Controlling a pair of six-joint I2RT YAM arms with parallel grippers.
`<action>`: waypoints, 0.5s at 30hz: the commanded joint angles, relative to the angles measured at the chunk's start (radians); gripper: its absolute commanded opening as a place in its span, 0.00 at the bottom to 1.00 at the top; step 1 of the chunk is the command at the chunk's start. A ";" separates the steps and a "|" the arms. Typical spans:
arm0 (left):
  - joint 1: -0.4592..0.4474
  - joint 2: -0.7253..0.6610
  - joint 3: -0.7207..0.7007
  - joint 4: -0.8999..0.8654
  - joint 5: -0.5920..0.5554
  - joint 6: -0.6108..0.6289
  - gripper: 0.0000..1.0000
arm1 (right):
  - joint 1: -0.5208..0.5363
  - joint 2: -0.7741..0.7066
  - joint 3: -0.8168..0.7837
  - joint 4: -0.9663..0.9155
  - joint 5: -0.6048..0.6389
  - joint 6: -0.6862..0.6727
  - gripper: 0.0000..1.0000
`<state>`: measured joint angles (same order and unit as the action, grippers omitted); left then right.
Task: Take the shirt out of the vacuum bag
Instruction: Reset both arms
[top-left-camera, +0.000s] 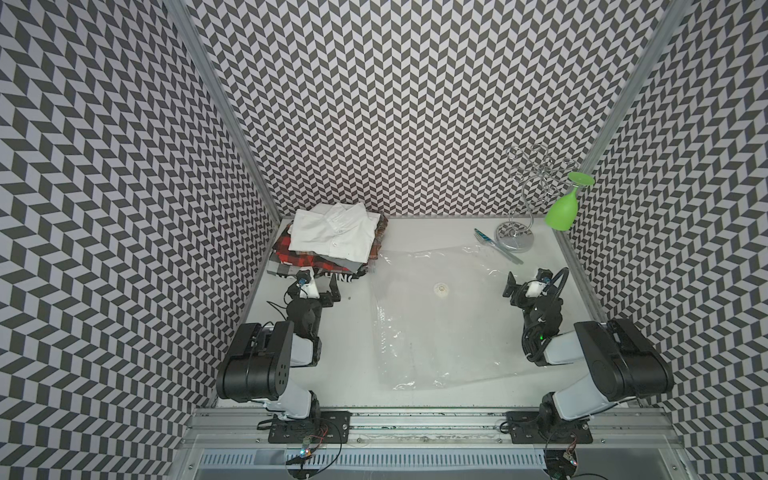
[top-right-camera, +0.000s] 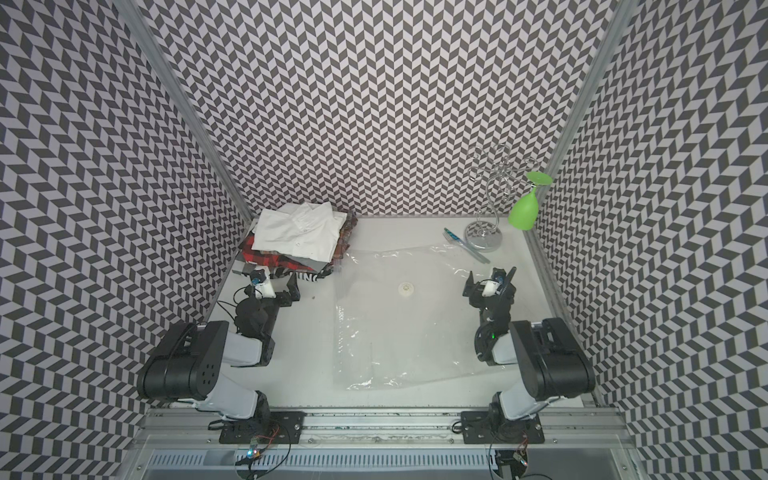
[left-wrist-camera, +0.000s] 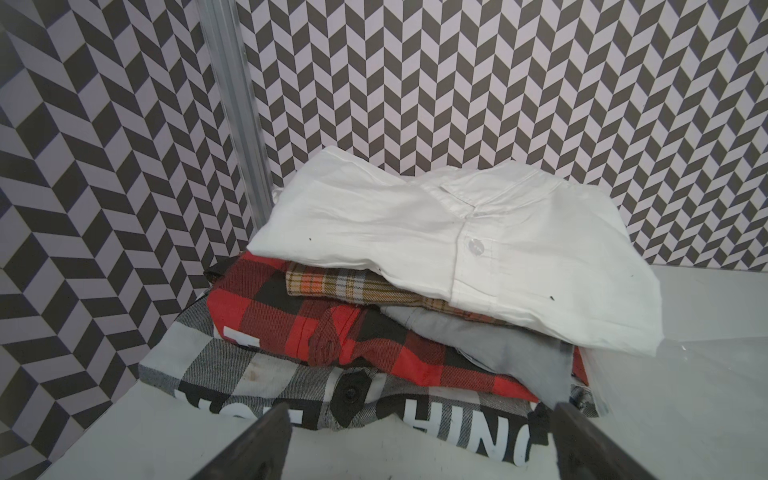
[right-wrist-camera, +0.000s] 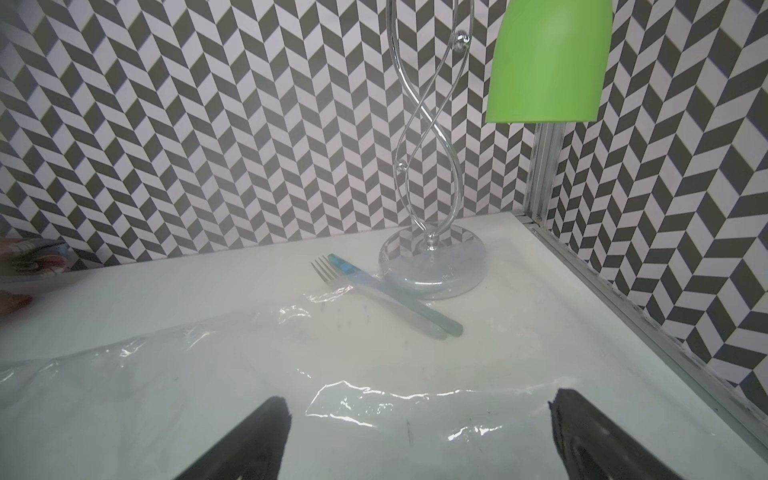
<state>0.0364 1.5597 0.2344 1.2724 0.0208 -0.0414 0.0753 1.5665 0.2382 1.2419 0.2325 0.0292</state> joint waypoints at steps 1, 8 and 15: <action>-0.011 -0.006 0.011 0.004 0.003 0.018 0.99 | 0.002 -0.005 -0.008 0.111 0.016 -0.012 1.00; -0.015 -0.007 0.008 0.009 -0.001 0.018 0.99 | 0.002 -0.003 -0.008 0.119 0.014 -0.014 1.00; -0.015 -0.006 0.008 0.010 -0.001 0.020 0.99 | 0.003 -0.002 -0.008 0.119 0.014 -0.014 1.00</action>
<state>0.0261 1.5597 0.2344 1.2716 0.0204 -0.0376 0.0753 1.5665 0.2382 1.2812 0.2352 0.0257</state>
